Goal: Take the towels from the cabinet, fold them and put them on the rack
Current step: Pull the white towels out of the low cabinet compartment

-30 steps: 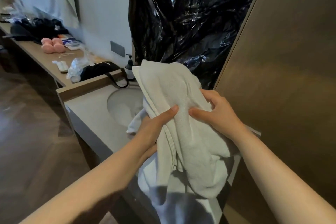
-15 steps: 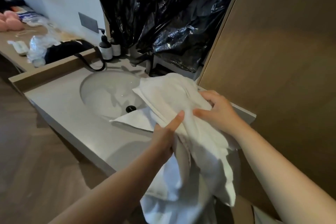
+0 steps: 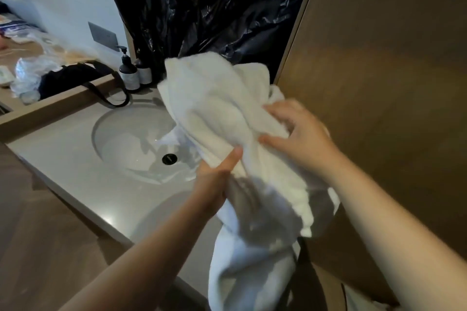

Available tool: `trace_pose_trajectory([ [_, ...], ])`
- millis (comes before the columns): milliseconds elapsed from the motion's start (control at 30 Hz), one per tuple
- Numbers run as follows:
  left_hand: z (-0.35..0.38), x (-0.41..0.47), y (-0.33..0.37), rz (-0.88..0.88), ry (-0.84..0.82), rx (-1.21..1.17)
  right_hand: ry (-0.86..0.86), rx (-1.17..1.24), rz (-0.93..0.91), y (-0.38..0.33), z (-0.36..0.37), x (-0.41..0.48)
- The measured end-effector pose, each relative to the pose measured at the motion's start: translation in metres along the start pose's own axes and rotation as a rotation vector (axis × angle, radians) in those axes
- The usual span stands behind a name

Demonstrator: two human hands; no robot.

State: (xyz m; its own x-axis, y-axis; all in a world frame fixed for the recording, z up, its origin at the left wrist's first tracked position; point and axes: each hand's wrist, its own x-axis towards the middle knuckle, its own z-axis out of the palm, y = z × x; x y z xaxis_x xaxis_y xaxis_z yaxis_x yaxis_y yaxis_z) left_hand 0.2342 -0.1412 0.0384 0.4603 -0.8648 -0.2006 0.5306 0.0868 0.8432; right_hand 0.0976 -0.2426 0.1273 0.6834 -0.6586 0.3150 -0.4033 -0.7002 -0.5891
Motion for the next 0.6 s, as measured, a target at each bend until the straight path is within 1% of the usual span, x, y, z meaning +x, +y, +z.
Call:
trace_pose_trajectory([
  [67, -0.026, -0.01, -0.03, -0.139, 0.057, 0.122, -0.089, 0.01, 0.104, 0.028, 0.04, -0.025],
  [100, -0.038, -0.017, -0.045, -0.241, 0.077, 0.158, -0.146, 0.025, 0.186, 0.04, 0.06, -0.038],
  [167, -0.058, -0.029, -0.069, -0.465, 0.116, 0.152, -0.24, 0.053, 0.316, 0.057, 0.097, -0.061],
  [233, -0.07, -0.038, -0.08, -0.61, 0.147, 0.158, -0.251, 0.044, 0.334, 0.067, 0.122, -0.075],
  [267, -0.074, -0.038, -0.081, -0.637, 0.146, 0.179, -0.239, 0.053, 0.342, 0.069, 0.128, -0.076],
  [333, -0.08, -0.038, -0.077, -0.634, 0.117, 0.23, -0.233, 0.06, 0.372, 0.07, 0.129, -0.073],
  [433, -0.081, -0.042, -0.062, -0.623, 0.053, 0.336, -0.262, -0.039, 0.364, 0.065, 0.119, -0.07],
  [500, -0.085, -0.046, -0.052, -0.677, 0.027, 0.401, -0.258, -0.105, 0.345, 0.057, 0.111, -0.077],
  [533, -0.087, -0.048, -0.048, -0.704, -0.003, 0.416, -0.227, -0.112, 0.357, 0.052, 0.106, -0.085],
  [600, -0.089, -0.05, -0.04, -0.748, -0.083, 0.443, -0.089, -0.092, 0.396, 0.042, 0.092, -0.11],
])
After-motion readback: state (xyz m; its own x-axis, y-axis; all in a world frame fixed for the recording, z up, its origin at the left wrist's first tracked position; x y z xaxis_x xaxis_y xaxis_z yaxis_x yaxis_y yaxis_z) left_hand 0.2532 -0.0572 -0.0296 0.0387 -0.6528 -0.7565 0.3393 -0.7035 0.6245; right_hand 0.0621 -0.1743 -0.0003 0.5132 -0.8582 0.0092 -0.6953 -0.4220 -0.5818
